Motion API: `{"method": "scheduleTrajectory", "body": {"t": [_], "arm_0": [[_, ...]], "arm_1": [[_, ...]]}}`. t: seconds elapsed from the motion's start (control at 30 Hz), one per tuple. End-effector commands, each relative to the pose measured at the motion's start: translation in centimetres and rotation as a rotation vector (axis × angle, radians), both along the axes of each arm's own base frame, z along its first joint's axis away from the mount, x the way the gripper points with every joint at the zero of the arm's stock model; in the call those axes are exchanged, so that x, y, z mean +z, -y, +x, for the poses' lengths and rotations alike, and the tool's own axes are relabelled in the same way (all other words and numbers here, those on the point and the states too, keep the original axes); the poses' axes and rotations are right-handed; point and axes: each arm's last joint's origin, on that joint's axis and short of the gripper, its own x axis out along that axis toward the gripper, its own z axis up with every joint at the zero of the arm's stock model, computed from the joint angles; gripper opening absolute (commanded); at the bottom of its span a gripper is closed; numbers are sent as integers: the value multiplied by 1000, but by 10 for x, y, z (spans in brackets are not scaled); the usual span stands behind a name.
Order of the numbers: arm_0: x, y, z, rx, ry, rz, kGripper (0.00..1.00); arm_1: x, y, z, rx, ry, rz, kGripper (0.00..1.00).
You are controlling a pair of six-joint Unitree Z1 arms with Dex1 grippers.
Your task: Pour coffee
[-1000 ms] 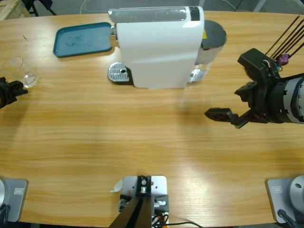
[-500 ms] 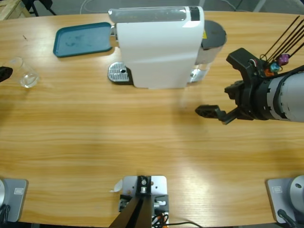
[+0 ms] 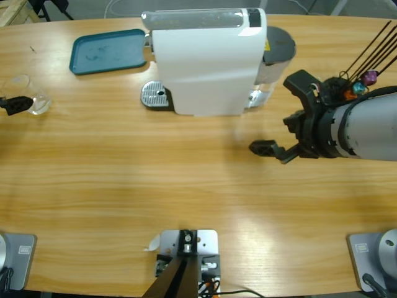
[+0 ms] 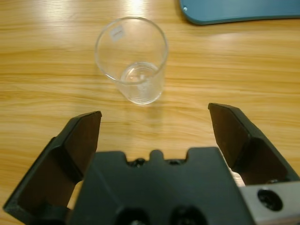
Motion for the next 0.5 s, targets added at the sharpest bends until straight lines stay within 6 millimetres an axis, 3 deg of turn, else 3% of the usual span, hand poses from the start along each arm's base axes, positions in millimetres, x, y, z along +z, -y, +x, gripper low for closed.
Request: {"method": "scheduleTrajectory", "body": {"t": [0.03, 0.5], "arm_0": [[-5, -1, 9, 21, -15, 41, 1000], [-11, -11, 30, 23, -17, 34, 1000]], "arm_1": [[-26, -8, 9, -17, -59, -50, 1000], [-35, -14, 16, -24, -60, -47, 1000]]}}
